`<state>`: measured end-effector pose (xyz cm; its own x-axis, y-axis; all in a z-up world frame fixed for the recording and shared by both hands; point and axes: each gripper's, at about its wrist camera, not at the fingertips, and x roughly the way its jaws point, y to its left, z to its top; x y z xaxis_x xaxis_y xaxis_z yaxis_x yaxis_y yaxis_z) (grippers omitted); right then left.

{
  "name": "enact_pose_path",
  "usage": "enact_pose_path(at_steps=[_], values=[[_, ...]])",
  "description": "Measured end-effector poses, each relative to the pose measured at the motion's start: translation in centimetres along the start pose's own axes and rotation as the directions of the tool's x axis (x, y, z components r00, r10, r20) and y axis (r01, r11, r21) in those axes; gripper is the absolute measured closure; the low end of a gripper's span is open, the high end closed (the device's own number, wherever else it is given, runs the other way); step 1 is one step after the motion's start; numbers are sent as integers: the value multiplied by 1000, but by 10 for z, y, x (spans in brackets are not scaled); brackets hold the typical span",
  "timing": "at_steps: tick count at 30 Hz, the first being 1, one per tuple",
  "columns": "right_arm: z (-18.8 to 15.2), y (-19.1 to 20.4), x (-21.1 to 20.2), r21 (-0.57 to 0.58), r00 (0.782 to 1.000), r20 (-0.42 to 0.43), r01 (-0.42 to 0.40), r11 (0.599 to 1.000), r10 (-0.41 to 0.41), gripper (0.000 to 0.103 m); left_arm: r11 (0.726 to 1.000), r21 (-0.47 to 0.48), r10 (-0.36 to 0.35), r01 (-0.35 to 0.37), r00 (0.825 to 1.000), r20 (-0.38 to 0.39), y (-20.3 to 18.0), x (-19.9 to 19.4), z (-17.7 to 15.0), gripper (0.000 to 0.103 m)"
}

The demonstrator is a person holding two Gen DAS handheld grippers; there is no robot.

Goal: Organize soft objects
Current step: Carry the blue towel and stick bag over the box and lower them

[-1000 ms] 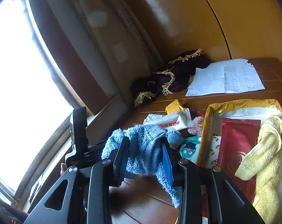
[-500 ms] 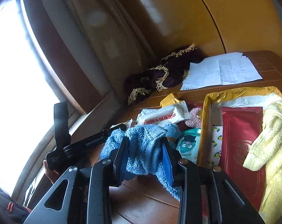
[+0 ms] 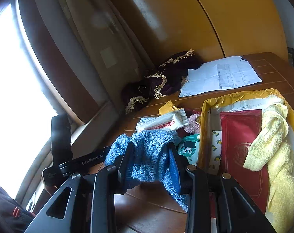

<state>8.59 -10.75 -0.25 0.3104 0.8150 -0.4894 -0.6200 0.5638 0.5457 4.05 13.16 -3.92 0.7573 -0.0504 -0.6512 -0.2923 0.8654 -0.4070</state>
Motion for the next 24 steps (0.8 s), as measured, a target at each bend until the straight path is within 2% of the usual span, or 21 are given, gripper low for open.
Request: enact_pose_path(at_steps=[7, 10, 15, 19, 24], values=[[1, 6, -24, -29, 996, 44, -76, 997, 78, 69, 1000, -11, 7, -7, 1000, 9, 3, 1, 1, 68], [2, 3, -36, -33, 992, 55, -110, 993, 112, 69, 999, 2, 41, -41, 998, 46, -3, -5, -1, 68], [6, -7, -64, -38, 987, 97, -128, 991, 131, 69, 1000, -28, -4, 6, 997, 75, -27, -15, -14, 68], [10, -18, -89, -43, 983, 139, -111, 993, 116, 69, 999, 17, -32, 30, 996, 87, -59, -24, -25, 68], [16, -44, -130, -2, 975, 221, -34, 999, 34, 69, 995, 75, -78, 72, 994, 81, -97, -28, -30, 68]])
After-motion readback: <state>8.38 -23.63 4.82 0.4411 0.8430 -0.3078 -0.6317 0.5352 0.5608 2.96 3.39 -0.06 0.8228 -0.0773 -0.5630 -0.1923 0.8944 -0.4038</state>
